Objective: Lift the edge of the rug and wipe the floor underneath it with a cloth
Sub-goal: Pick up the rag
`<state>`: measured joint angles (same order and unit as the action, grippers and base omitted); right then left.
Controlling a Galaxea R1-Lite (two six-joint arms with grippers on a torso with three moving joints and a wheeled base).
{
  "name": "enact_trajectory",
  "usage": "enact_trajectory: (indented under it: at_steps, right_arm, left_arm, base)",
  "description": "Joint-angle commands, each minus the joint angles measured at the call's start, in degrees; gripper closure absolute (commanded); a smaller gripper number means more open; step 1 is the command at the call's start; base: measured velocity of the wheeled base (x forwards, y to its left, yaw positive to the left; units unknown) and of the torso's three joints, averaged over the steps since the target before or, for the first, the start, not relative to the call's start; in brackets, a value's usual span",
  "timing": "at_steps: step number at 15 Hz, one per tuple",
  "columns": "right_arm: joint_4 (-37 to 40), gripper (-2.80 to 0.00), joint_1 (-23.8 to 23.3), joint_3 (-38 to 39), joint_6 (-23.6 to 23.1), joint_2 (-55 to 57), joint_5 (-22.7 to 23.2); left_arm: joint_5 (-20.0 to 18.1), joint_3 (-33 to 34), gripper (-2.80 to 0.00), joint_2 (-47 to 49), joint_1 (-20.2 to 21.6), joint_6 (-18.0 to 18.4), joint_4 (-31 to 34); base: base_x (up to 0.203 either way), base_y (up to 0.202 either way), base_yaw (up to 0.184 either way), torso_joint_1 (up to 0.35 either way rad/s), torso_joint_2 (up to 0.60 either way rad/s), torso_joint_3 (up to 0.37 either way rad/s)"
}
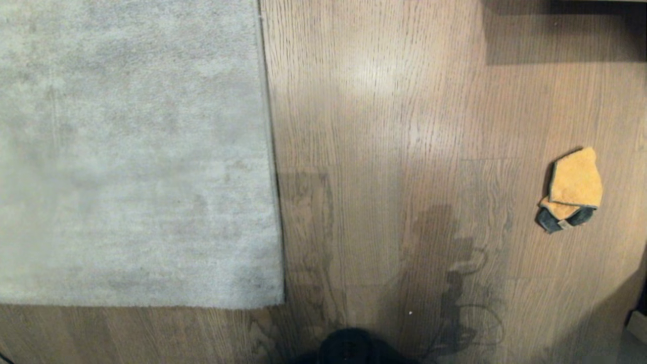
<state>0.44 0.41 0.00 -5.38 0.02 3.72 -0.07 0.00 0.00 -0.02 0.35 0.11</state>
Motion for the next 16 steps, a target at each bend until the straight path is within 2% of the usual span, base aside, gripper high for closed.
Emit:
enact_trajectory:
  at_steps: [1, 16]
  right_arm:
    - [0.00, 0.00, 0.03, 0.00, -0.05, -0.02, 0.04]
    - [0.00, 0.00, 0.03, 0.00, -0.07, -0.02, 0.06]
  left_arm:
    - [-0.01, 0.00, 0.00, 0.00, 0.02, 0.00, -0.02]
    - [-0.01, 0.00, 0.00, 0.00, 0.02, 0.00, -0.02]
  base:
    - [0.000, 0.000, 0.000, 0.000, 0.00, 0.000]
    - [0.000, 0.000, 0.000, 0.000, 0.00, 0.000]
